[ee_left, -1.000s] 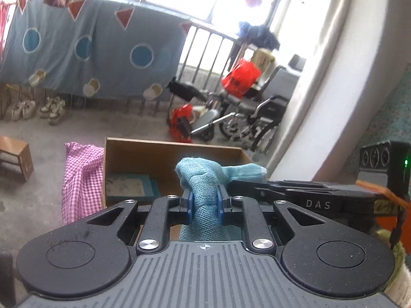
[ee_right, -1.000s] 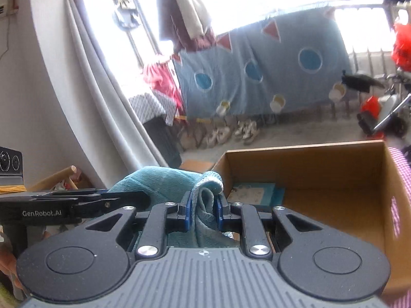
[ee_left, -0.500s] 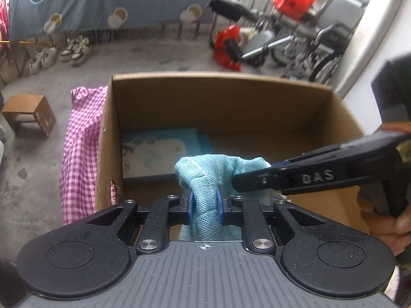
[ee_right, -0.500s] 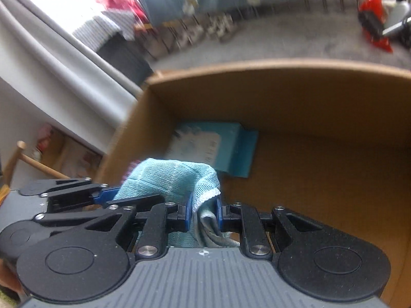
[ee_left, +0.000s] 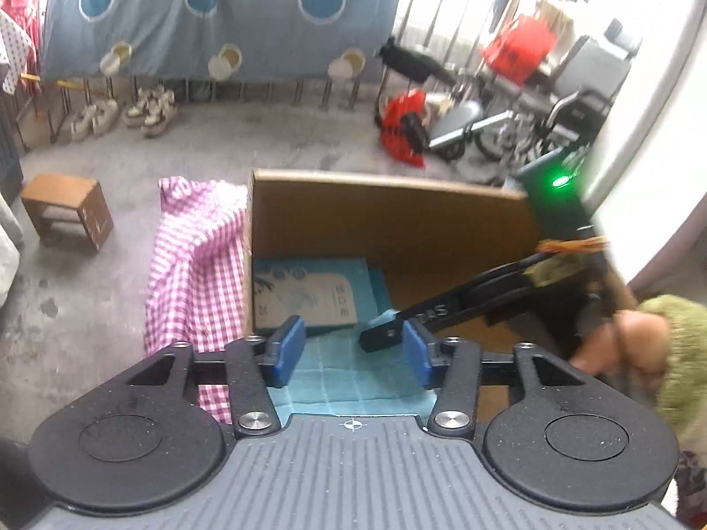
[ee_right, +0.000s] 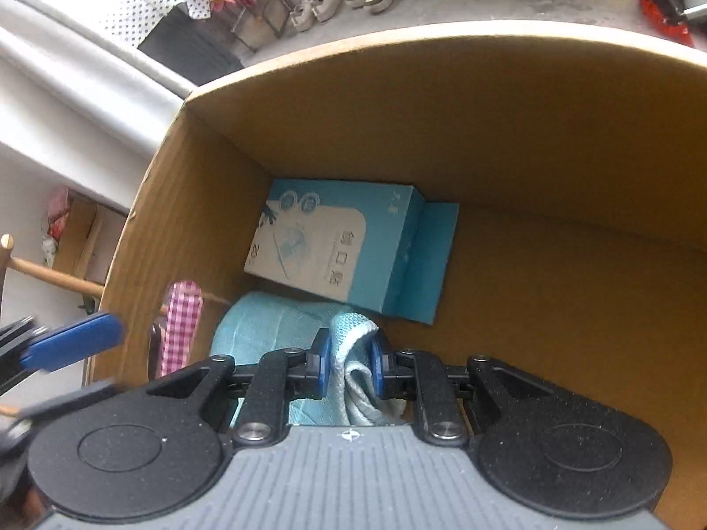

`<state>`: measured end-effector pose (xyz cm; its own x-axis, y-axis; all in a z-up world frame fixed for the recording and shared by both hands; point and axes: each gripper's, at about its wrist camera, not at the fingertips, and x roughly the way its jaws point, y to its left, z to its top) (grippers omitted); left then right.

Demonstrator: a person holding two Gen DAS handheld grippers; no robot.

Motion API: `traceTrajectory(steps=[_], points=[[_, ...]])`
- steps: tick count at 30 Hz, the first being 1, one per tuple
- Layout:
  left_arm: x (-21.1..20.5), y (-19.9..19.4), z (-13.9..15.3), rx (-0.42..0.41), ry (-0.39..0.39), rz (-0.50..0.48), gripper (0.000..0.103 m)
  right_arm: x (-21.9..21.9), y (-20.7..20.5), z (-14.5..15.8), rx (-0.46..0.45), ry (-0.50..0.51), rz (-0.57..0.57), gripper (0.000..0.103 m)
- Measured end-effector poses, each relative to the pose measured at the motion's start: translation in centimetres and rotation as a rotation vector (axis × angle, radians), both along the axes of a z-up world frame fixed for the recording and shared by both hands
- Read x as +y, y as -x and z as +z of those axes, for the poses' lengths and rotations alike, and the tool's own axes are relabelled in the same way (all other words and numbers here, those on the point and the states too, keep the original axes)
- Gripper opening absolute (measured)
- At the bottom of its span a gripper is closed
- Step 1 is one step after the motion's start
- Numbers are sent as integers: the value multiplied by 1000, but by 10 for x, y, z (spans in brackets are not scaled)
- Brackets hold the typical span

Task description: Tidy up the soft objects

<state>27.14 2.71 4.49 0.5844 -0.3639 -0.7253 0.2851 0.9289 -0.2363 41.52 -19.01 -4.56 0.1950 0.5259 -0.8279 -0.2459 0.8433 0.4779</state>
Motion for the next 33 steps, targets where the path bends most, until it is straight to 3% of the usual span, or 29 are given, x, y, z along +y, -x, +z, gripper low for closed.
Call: traceTrajectory(steps=[8,9,10,12,13,18,23,33], points=[[13,34,29,-138,52,11,76,9,-2,-4,-12,15,-29,22],[15,39,31,-151,56,15,82,7,-2,-2,-5,17,-34,25],[17,42,33,-159,60,17,88,5,-2,-1,1,19,-40,36],[22,49,35,-171,72,29,92,0,0,5,-14,20,-63,58],[24,53,37,-179,79,35,93,-3,1,8,-25,19,-68,61],[33,74,47,-238,102,64,98,-19,7,23,-21,-12,-118,61],[46,92,54,-246,144,82,99,-39,30,53,-80,-60,-158,61],[64,145,53,-253,194,86,103,-93,147,140,-274,-268,-147,65]])
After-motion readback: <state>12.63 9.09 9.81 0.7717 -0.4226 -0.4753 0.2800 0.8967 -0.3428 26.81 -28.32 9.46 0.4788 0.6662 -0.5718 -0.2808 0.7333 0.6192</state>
